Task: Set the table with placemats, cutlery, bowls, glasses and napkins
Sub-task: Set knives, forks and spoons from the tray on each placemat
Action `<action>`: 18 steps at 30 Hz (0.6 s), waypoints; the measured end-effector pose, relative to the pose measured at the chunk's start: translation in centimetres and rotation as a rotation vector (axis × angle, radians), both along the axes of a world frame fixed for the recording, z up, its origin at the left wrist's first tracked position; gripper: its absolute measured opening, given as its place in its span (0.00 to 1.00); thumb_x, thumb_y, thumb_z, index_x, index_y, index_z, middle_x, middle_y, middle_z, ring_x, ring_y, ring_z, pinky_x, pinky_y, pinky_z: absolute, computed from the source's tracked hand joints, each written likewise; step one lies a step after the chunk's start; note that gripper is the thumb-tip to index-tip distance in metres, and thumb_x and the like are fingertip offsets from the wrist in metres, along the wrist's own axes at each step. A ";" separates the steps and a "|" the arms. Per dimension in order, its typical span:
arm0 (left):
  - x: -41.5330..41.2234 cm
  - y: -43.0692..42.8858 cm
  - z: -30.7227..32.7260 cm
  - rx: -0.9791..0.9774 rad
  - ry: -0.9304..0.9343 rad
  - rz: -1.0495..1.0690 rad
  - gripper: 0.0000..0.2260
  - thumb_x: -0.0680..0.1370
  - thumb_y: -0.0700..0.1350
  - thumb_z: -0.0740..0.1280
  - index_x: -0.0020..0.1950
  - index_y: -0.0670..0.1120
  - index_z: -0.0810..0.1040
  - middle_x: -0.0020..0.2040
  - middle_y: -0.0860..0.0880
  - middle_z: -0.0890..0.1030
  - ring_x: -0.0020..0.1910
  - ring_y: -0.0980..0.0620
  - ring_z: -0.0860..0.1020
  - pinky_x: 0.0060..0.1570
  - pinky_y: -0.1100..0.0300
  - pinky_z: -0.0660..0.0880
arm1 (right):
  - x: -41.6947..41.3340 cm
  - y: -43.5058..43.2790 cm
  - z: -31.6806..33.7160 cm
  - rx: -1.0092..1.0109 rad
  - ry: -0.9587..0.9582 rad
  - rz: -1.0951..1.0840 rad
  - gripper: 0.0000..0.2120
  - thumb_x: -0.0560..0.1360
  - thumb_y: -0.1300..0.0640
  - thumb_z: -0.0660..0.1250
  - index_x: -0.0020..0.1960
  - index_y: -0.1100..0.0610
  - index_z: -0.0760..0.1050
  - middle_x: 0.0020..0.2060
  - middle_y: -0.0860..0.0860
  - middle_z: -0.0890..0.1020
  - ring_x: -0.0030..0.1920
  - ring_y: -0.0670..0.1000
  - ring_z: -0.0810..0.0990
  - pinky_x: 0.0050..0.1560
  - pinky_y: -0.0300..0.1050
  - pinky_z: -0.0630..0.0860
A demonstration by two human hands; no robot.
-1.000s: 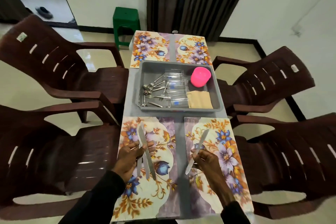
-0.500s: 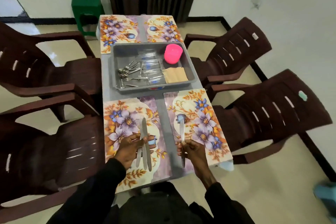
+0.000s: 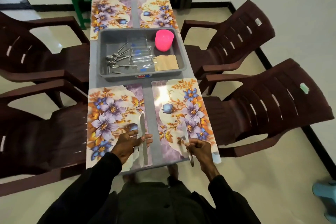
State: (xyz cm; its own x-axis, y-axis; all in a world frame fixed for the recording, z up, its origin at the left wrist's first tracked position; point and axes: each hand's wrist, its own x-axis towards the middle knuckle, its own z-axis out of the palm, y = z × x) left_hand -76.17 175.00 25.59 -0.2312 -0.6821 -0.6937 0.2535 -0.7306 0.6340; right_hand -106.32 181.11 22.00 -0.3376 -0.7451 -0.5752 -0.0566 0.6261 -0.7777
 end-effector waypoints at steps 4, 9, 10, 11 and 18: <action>-3.8 1.8 -0.4 0.046 0.002 0.104 0.13 0.79 0.32 0.67 0.64 0.32 0.77 0.60 0.35 0.83 0.54 0.37 0.85 0.47 0.53 0.84 | -4.7 -0.9 -0.9 0.016 -0.019 0.058 0.07 0.71 0.68 0.77 0.48 0.63 0.85 0.42 0.58 0.87 0.42 0.52 0.84 0.46 0.51 0.82; -7.8 2.8 -0.8 0.069 -0.028 0.188 0.12 0.80 0.33 0.66 0.63 0.34 0.78 0.58 0.38 0.84 0.56 0.35 0.84 0.49 0.51 0.84 | -8.7 -2.7 -0.7 0.017 -0.124 0.154 0.04 0.75 0.68 0.74 0.50 0.66 0.84 0.42 0.61 0.87 0.41 0.60 0.87 0.40 0.52 0.85; -8.4 3.0 -0.8 0.074 -0.014 0.209 0.13 0.79 0.33 0.67 0.64 0.34 0.77 0.59 0.37 0.84 0.57 0.34 0.83 0.50 0.50 0.84 | -9.1 -3.2 -0.8 0.019 -0.115 0.177 0.04 0.75 0.67 0.74 0.49 0.65 0.84 0.41 0.60 0.87 0.39 0.58 0.86 0.37 0.50 0.84; -9.0 3.1 -0.7 0.078 -0.007 0.238 0.13 0.79 0.33 0.67 0.64 0.34 0.77 0.59 0.36 0.84 0.57 0.34 0.83 0.50 0.50 0.84 | -9.5 -3.7 -1.0 0.026 -0.092 0.191 0.03 0.75 0.66 0.74 0.48 0.64 0.84 0.40 0.59 0.87 0.37 0.55 0.86 0.35 0.46 0.83; -11.5 3.5 0.0 0.079 -0.071 0.357 0.11 0.81 0.35 0.66 0.63 0.37 0.78 0.57 0.37 0.85 0.54 0.37 0.85 0.44 0.52 0.84 | -10.7 -6.3 -2.3 0.017 -0.039 0.313 0.03 0.75 0.64 0.74 0.46 0.57 0.85 0.40 0.53 0.87 0.39 0.49 0.84 0.39 0.42 0.81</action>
